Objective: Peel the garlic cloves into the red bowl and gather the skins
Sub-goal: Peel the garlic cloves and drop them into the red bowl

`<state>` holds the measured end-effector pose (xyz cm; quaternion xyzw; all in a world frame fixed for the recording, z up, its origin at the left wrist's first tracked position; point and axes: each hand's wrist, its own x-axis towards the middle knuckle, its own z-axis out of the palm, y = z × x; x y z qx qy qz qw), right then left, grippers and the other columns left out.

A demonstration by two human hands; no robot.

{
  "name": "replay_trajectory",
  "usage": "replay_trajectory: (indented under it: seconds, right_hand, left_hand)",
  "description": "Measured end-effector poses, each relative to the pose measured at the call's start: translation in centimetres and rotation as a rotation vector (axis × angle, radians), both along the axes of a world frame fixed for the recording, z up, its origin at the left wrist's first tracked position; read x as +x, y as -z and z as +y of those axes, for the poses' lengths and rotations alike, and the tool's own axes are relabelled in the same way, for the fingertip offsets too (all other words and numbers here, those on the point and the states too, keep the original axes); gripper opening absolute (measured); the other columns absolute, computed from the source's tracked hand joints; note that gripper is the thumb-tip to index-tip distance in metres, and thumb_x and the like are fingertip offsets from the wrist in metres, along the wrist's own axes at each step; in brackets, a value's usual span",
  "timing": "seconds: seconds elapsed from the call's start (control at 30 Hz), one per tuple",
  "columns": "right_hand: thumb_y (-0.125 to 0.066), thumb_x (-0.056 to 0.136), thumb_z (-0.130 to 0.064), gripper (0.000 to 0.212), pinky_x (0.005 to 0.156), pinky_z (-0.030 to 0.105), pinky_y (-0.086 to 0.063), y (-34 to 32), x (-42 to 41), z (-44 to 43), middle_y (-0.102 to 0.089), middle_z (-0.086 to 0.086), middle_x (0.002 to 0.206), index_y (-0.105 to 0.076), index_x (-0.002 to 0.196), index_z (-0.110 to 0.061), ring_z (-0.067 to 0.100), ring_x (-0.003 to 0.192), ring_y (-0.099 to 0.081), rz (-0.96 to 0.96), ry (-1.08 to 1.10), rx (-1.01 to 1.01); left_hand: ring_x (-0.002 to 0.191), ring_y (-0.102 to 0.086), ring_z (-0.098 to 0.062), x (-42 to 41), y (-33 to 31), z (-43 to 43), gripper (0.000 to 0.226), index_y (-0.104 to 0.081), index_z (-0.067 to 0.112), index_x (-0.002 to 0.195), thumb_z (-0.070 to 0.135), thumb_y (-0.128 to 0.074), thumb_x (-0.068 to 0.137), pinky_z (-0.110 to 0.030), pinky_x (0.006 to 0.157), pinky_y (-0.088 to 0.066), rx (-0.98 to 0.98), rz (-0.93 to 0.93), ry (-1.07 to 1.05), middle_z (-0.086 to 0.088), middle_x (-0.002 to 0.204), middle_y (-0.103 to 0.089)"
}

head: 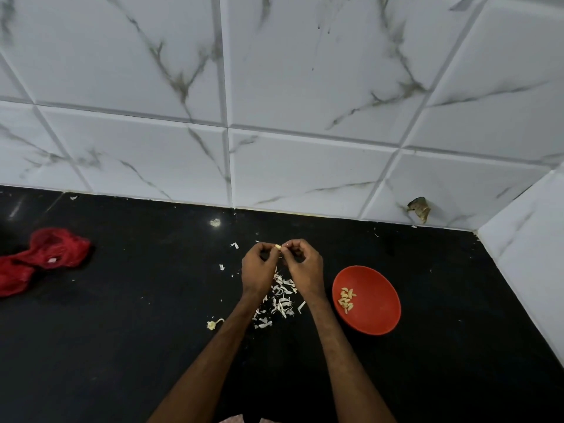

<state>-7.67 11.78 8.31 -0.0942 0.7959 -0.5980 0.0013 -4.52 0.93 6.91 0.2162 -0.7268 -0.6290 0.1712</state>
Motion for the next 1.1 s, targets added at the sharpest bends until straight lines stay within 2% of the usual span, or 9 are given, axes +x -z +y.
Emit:
replay_trajectory:
  seconds: [0.1,0.17,0.3,0.53,0.67,0.73,0.83,0.93,1.1]
  right_hand:
    - [-0.071,0.09,-0.007,0.01,0.079,0.036,-0.06,0.1,0.1,-0.1,-0.071,-0.006,0.087,-0.071,0.092,-0.016,0.011,0.086,-0.069,-0.019,0.003,0.013]
    - [-0.07,0.09,-0.006,0.009,0.079,0.033,-0.06,-0.1,0.1,-0.3,-0.071,-0.006,0.086,-0.071,0.091,-0.015,0.008,0.084,-0.068,-0.026,0.011,0.014]
    - [-0.069,0.091,-0.006,0.01,0.079,0.03,-0.059,-0.3,0.2,-0.5,-0.071,-0.006,0.086,-0.071,0.09,-0.016,0.007,0.085,-0.069,-0.037,0.019,-0.003]
    - [-0.07,0.09,-0.007,0.008,0.074,0.025,-0.056,-0.2,0.1,-0.4,-0.071,-0.005,0.085,-0.07,0.089,-0.015,0.006,0.08,-0.067,-0.062,0.096,-0.009]
    - [-0.072,0.089,-0.007,0.01,0.075,0.039,-0.061,-0.1,0.1,0.0,-0.071,-0.003,0.086,-0.069,0.087,-0.016,0.014,0.083,-0.069,-0.095,0.06,-0.011]
    - [-0.073,0.088,-0.006,0.011,0.077,0.04,-0.061,0.0,0.0,0.3,-0.071,-0.004,0.086,-0.069,0.087,-0.016,0.013,0.083,-0.069,-0.076,0.045,0.025]
    - [-0.073,0.087,-0.002,0.014,0.074,0.037,-0.061,-0.4,-0.1,0.4,-0.07,-0.005,0.084,-0.069,0.087,-0.016,0.009,0.08,-0.068,-0.027,0.046,0.059]
    - [-0.072,0.086,0.001,0.019,0.075,0.029,-0.059,-0.5,-0.1,0.5,-0.069,-0.007,0.086,-0.069,0.093,-0.016,0.006,0.082,-0.066,0.003,0.018,0.074]
    - [-0.069,0.087,0.003,0.025,0.078,0.021,-0.054,-0.2,-0.1,1.0,-0.068,-0.008,0.092,-0.072,0.101,-0.018,0.005,0.087,-0.065,-0.009,-0.068,0.124]
  left_hand:
    - [0.064,-0.062,0.002,0.1,0.0,-0.1,0.006,-0.069,0.013,0.09,0.017,-0.066,0.09,-0.021,0.061,-0.05,-0.036,-0.029,-0.006,0.003,0.078,-0.07]
    - [0.062,-0.061,0.001,0.1,-0.1,0.0,0.005,-0.069,0.014,0.089,0.018,-0.067,0.089,-0.023,0.06,-0.049,-0.033,-0.031,-0.019,0.004,0.077,-0.069]
    - [0.058,-0.058,0.004,0.2,-0.3,0.0,0.006,-0.068,0.011,0.089,0.016,-0.066,0.091,-0.018,0.057,-0.045,-0.011,-0.013,-0.02,0.004,0.075,-0.067]
    - [0.073,-0.066,-0.004,0.3,0.0,0.0,0.011,-0.07,0.016,0.094,0.026,-0.067,0.093,-0.025,0.067,-0.054,-0.029,0.038,0.047,0.003,0.083,-0.071]
    - [0.08,-0.069,-0.01,0.1,0.3,-0.6,0.007,-0.072,0.012,0.094,0.018,-0.068,0.094,-0.035,0.075,-0.058,-0.044,0.052,0.089,0.004,0.085,-0.073]
    - [0.081,-0.068,-0.007,-0.1,0.5,-0.8,0.006,-0.073,0.016,0.095,0.019,-0.068,0.093,-0.037,0.076,-0.058,-0.112,0.023,0.115,0.007,0.086,-0.073]
    - [0.082,-0.068,-0.004,-0.1,0.2,-0.8,0.006,-0.072,0.019,0.096,0.019,-0.067,0.094,-0.036,0.077,-0.058,-0.146,0.0,0.146,0.009,0.087,-0.073]
    - [0.08,-0.069,-0.009,-0.1,0.0,-1.4,0.005,-0.073,0.018,0.093,0.021,-0.068,0.093,-0.041,0.078,-0.058,-0.117,0.003,0.199,0.007,0.084,-0.073]
    - [0.07,-0.062,-0.009,0.1,0.3,-2.1,0.011,-0.066,0.028,0.083,0.037,-0.067,0.089,-0.041,0.069,-0.053,-0.205,-0.06,0.281,0.011,0.075,-0.067]
